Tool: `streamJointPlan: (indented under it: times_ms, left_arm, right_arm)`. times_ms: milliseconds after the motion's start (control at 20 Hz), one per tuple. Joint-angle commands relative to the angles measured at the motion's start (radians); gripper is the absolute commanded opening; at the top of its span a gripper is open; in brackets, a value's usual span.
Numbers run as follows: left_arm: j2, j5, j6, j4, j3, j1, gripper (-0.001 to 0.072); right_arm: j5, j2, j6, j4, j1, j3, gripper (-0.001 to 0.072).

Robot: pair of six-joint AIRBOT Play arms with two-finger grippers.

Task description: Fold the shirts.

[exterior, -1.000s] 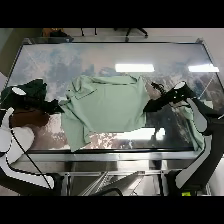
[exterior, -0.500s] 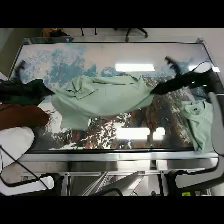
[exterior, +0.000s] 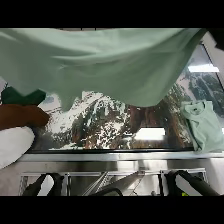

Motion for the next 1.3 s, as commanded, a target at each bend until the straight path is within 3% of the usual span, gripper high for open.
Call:
streamJointPlan:
  times_ms: [0, 200, 350, 450, 600, 700, 800, 950, 1100, 1250]
  left_arm:
    - [0.092, 0.017, -0.002, 0.026, 0.05, 0.102, 0.0014]
    - [0.072, 0.002, 0.0, 0.026, -0.182, 0.085, 0.0013]
    - [-0.032, -0.011, 0.056, 0.026, -0.41, -0.034, 0.0013]
    - [-0.15, 0.07, 0.105, 0.051, -0.541, -0.149, 0.0013]
    - [-0.377, 0.315, 0.115, 0.197, -0.63, -0.314, 0.0014]
    - [-0.534, 0.482, 0.133, 0.212, -0.622, -0.388, 0.0014]
    - [-0.689, 0.556, 0.133, 0.211, -0.542, -0.425, 0.0013]
    - [-0.866, 0.531, 0.132, 0.21, -0.367, -0.443, 0.0013]
    - [-0.96, 0.447, 0.128, 0.217, -0.23, -0.439, 0.0013]
    - [-0.977, 0.365, 0.043, 0.35, -0.188, -0.432, 0.0013]
  right_arm:
    - [-0.059, 0.059, -0.021, 0.01, -0.002, 0.009, 0.0025]
    - [0.03, -0.073, 0.013, 0.011, -0.002, -0.021, 0.0025]
    - [0.041, -0.203, 0.029, 0.011, 0.0, -0.117, 0.0025]
    - [0.032, -0.303, 0.029, 0.011, 0.0, -0.203, 0.0025]
    - [-0.046, -0.489, 0.004, 0.011, 0.002, -0.324, 0.0025]
    - [-0.114, -0.64, -0.031, 0.018, 0.006, -0.344, 0.0025]
    - [-0.186, -0.769, -0.084, 0.09, 0.006, -0.343, 0.0025]
    - [-0.25, -0.904, -0.219, 0.264, 0.005, -0.301, 0.0025]
    - [-0.254, -0.956, -0.227, 0.267, 0.005, -0.218, 0.0025]
    - [-0.236, -0.938, -0.225, 0.235, -0.005, -0.195, 0.0025]
